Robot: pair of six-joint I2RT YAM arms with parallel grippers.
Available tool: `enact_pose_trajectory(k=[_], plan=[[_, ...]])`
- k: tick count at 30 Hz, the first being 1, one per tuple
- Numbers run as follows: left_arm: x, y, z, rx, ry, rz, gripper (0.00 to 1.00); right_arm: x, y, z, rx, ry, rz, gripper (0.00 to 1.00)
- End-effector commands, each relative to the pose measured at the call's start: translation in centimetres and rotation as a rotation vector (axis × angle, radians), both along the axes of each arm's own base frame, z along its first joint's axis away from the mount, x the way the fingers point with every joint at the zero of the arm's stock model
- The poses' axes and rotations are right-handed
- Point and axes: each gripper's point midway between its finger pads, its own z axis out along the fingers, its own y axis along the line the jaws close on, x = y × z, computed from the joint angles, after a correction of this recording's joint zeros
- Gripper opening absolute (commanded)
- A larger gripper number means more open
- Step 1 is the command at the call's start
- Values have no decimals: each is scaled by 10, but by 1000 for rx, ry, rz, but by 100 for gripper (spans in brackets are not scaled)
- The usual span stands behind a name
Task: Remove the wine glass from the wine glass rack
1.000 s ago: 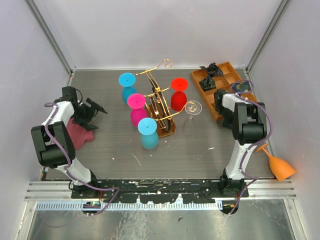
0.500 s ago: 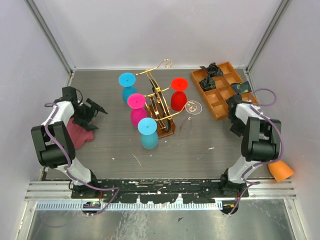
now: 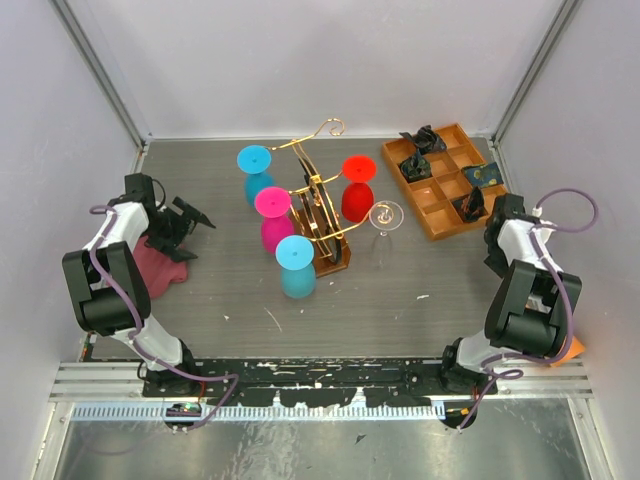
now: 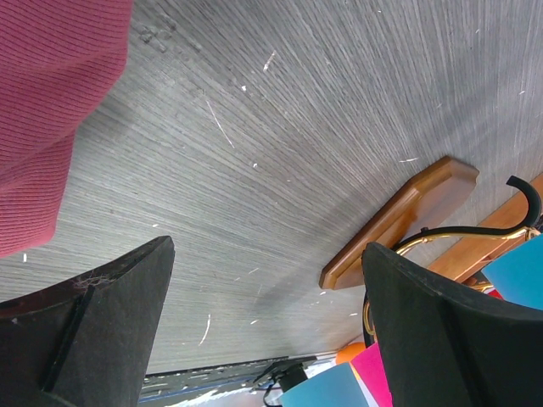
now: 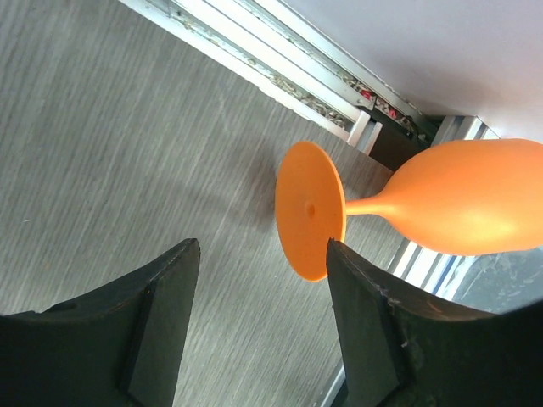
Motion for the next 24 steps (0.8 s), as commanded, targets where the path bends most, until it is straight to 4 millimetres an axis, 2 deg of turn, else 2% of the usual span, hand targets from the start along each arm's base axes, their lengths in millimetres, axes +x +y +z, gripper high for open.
enact_pose_trajectory(k=[1,8,14,22,23,24], plan=[[0,-4,1,-32,2,-19,99,-9,-6,13,-32,-40,-43,66],[1,-6,-2,-41,9,-23,99,-20,-6,2,19,-41,-89,65],[1,-8,-6,-50,13,-28,99,-23,-12,18,-23,-89,-109,62],[0,-9,-7,-54,14,-29,99,-33,-11,-19,99,-55,-164,57],[0,-9,-7,-54,14,-29,99,-34,-12,-22,107,-51,-170,54],[0,-9,-7,-55,15,-29,99,-33,-12,-24,109,-49,-169,45]])
